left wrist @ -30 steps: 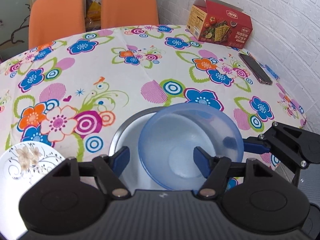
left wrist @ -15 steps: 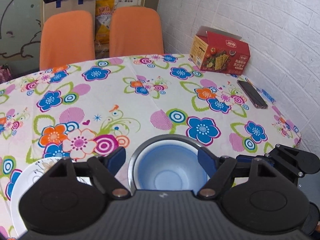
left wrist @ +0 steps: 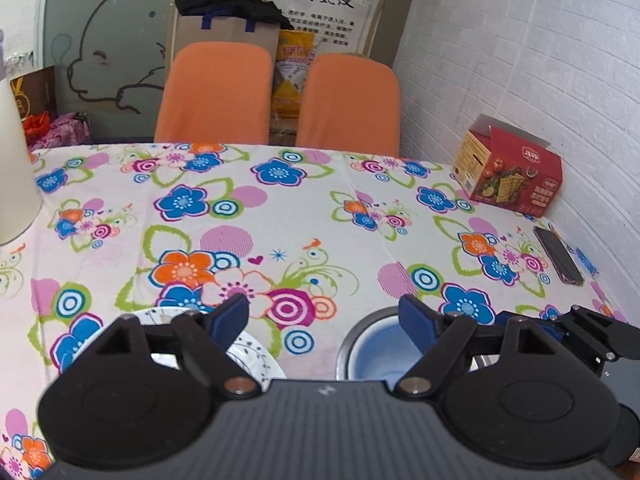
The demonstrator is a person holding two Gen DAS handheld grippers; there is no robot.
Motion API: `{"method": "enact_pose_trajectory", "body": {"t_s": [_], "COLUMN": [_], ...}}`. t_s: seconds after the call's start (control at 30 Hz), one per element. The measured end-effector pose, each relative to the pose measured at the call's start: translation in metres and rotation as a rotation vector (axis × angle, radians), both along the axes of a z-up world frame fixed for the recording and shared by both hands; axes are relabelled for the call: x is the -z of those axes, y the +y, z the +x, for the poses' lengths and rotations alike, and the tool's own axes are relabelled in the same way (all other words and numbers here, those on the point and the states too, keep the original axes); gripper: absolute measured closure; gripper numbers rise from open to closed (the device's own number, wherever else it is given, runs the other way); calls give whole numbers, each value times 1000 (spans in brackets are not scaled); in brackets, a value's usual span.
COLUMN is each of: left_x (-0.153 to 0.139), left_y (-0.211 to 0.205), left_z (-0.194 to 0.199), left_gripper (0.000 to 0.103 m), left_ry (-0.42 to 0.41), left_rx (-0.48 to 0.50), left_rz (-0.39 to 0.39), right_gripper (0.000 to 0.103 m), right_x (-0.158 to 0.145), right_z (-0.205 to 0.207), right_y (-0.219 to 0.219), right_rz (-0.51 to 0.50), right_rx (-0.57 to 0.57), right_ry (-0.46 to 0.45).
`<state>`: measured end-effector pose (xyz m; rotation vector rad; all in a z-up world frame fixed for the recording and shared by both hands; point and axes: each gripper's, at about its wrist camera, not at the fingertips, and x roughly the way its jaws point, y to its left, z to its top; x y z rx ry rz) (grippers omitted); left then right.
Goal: Organize plates and bowls
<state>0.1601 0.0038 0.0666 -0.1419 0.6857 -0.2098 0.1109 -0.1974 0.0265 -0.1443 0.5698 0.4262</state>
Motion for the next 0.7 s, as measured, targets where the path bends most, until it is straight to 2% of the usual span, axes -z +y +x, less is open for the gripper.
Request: {"method": "enact_pose_trajectory", "body": {"t_s": [0.2, 0.3, 0.4, 0.5, 0.6, 0.7], "left_x": [-7, -7, 3, 14, 20, 22], "left_y": [16, 22, 25, 28, 31, 30], "left_z": [5, 5, 4, 0, -11, -20], "left_gripper": [22, 21, 21, 21, 21, 21], "left_ry": [-49, -104, -112, -70, -74, -73], "left_rx": [-124, -241, -337, -317, -354, -339], "left_rz": [9, -10, -17, 28, 61, 60], "right_gripper": [45, 45, 45, 45, 45, 45], "right_x": [-11, -12, -9, -1, 8, 10], "right_z": [19, 28, 30, 27, 18, 5], "right_y": [13, 25, 29, 25, 24, 20], "right_rz": [18, 27, 102, 221, 217, 223], "right_rx": [31, 60, 123, 218, 244, 303], "right_ry": [-45, -90, -155, -138, -118, -125]}}
